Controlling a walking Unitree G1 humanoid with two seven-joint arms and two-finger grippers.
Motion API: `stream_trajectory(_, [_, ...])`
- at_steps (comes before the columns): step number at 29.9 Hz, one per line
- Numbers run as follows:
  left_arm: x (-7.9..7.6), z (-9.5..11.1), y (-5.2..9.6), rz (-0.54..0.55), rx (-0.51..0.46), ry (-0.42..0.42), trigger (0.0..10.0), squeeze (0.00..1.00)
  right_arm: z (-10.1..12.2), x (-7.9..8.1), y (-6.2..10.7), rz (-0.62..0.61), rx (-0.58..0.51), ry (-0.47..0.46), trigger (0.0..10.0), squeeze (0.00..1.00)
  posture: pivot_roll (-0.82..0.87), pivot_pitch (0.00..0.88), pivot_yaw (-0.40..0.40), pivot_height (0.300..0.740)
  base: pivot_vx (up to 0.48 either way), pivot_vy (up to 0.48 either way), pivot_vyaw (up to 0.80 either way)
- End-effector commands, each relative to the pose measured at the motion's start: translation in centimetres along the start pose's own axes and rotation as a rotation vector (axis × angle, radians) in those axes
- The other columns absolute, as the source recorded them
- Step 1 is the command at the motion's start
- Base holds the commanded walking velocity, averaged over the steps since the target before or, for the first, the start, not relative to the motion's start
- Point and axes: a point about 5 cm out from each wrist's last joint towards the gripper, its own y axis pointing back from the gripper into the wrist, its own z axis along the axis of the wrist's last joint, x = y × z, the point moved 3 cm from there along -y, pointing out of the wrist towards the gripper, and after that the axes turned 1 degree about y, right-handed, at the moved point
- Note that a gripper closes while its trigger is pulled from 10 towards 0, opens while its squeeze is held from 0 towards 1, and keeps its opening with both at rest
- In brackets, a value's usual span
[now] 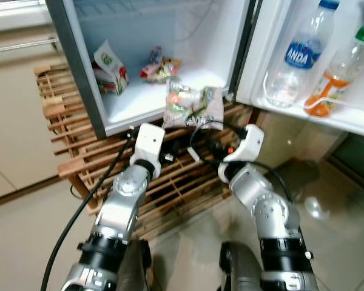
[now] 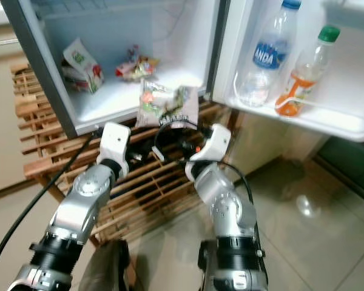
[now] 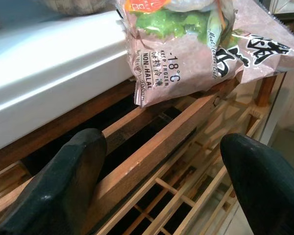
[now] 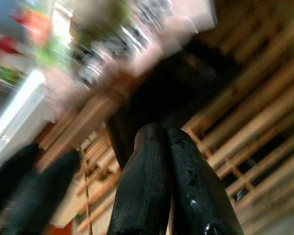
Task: Restocking fridge
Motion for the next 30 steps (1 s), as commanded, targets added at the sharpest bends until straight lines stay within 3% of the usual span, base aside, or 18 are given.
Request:
stream_trajectory(1, [-0.6,0.6,-0.7,-0.019,-0.007,-0.004,10.0,0.0,-0.6,1.9,-1.8,0.036,0.019,-0.058,10.0,0.0,-0.06,0.0,0.039,0.596,0.0,0.0,0.0])
stream_trajectory(5, [-0.8,1.0,-0.9,-0.024,-0.019,-0.003,10.0,0.0,-0.5,1.9,-2.6,0.017,0.02,-0.037,10.0,0.0,-0.06,0.0,0.04,0.596,0.0,0.0,0.0])
stream_trajectory(8, [-0.6,1.1,-1.0,-0.015,-0.024,-0.001,10.0,0.0,0.8,2.4,-3.5,0.015,-0.012,0.038,10.0,0.0,-0.05,0.0,0.033,0.596,0.0,0.0,0.0])
stream_trajectory(11, [-0.5,1.1,-1.0,-0.011,-0.024,-0.001,10.0,0.0,1.5,2.9,-3.7,0.021,-0.033,0.047,10.0,0.0,-0.04,0.0,0.027,0.596,0.0,0.0,0.0])
stream_trajectory(13, [-0.3,1.0,-0.8,0.003,-0.024,0.003,10.0,0.0,3.6,5.1,-4.2,0.08,-0.086,0.05,10.0,0.0,-0.03,0.0,0.011,0.596,0.0,0.0,0.0])
stream_trajectory(16, [-0.2,0.9,-0.7,0.015,-0.022,0.008,10.0,0.0,5.0,7.2,-4.5,0.142,-0.121,0.048,10.0,0.0,-0.02,0.0,0.0,0.596,0.0,0.0,0.0])
stream_trajectory(25, [-0.6,0.8,-0.8,0.016,-0.02,0.013,10.0,0.0,4.2,8.6,-6.2,0.155,-0.072,0.052,10.0,0.0,-0.01,0.0,-0.018,0.596,0.0,0.0,0.0])
stream_trajectory(30, [-0.2,1.1,-0.8,0.033,-0.032,0.015,10.0,0.0,5.8,10.5,-6.0,0.195,-0.153,0.138,10.0,0.0,0.01,0.0,-0.027,0.596,0.0,0.0,0.0])
